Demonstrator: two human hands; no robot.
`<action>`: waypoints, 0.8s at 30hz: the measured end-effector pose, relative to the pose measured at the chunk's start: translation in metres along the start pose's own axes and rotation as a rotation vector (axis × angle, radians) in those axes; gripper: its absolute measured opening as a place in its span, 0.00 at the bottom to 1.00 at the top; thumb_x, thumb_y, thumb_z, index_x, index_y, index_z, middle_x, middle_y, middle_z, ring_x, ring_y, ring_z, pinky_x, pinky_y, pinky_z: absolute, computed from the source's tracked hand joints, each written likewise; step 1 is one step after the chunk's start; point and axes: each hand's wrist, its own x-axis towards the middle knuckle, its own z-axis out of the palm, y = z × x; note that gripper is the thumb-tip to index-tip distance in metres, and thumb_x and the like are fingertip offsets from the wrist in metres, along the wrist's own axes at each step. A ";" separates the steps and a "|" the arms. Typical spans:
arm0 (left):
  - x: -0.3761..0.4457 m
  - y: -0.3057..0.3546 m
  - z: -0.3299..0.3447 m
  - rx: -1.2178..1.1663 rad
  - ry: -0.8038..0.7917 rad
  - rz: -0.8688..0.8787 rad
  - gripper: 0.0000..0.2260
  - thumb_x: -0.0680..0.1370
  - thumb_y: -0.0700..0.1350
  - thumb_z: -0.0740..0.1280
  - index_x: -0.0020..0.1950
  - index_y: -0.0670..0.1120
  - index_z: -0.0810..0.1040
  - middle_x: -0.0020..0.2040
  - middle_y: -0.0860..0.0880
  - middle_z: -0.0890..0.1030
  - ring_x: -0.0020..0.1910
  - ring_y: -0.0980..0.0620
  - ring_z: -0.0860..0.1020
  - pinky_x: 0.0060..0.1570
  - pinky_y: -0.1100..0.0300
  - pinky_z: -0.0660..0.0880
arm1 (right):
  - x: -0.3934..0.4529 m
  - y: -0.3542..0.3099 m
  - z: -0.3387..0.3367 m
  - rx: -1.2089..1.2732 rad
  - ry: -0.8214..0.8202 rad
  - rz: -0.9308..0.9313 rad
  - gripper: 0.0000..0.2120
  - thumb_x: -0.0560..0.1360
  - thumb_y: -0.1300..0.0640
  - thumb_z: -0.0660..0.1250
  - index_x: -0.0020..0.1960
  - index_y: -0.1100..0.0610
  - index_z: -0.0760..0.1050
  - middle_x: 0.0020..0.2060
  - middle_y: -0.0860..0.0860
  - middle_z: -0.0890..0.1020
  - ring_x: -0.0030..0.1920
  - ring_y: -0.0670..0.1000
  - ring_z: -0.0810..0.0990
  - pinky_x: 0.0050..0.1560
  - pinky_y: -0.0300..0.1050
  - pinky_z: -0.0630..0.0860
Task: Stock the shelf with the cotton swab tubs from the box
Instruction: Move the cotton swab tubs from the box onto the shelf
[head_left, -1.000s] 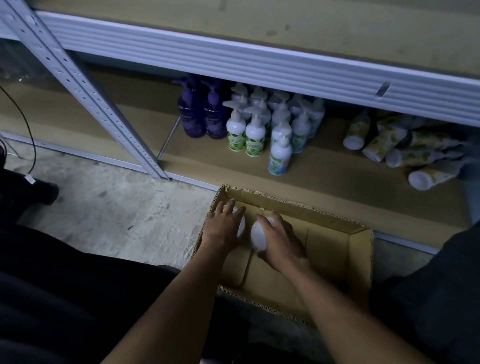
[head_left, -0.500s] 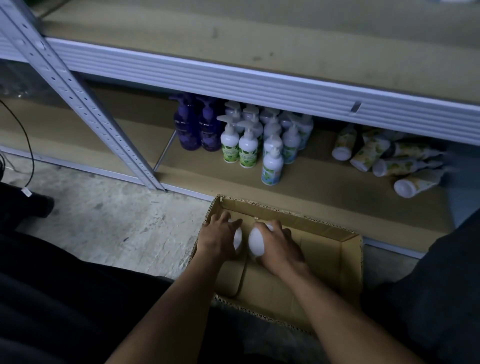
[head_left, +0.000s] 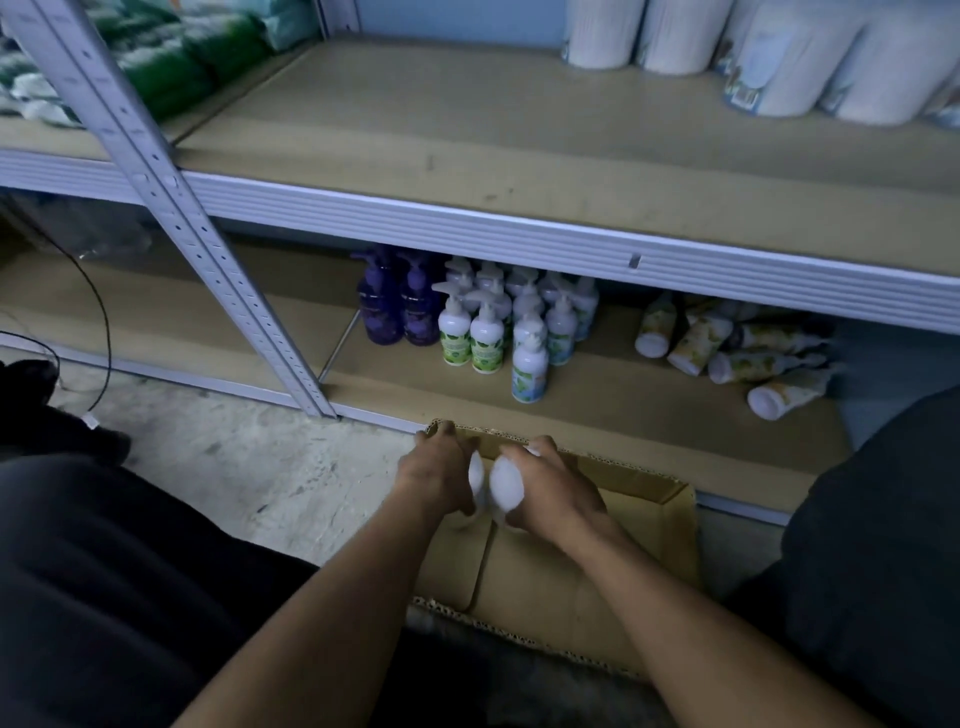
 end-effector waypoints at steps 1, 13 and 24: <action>-0.003 0.001 -0.006 0.012 0.006 0.005 0.44 0.64 0.52 0.79 0.77 0.55 0.64 0.72 0.46 0.65 0.70 0.40 0.67 0.64 0.44 0.74 | -0.001 -0.003 -0.007 -0.014 -0.007 -0.009 0.39 0.69 0.51 0.75 0.75 0.41 0.62 0.71 0.49 0.62 0.66 0.58 0.71 0.60 0.48 0.74; -0.064 0.018 -0.108 0.088 0.173 0.061 0.35 0.67 0.57 0.77 0.71 0.48 0.71 0.65 0.46 0.76 0.63 0.43 0.74 0.61 0.48 0.76 | -0.036 -0.042 -0.123 -0.141 0.030 -0.099 0.42 0.62 0.44 0.78 0.74 0.44 0.67 0.67 0.53 0.70 0.63 0.57 0.75 0.51 0.48 0.78; -0.135 0.047 -0.214 0.179 0.243 0.143 0.29 0.65 0.58 0.78 0.62 0.49 0.76 0.58 0.51 0.79 0.54 0.49 0.78 0.53 0.53 0.79 | -0.124 -0.091 -0.244 -0.320 0.020 -0.159 0.35 0.68 0.42 0.77 0.72 0.44 0.70 0.62 0.48 0.77 0.52 0.53 0.77 0.40 0.42 0.73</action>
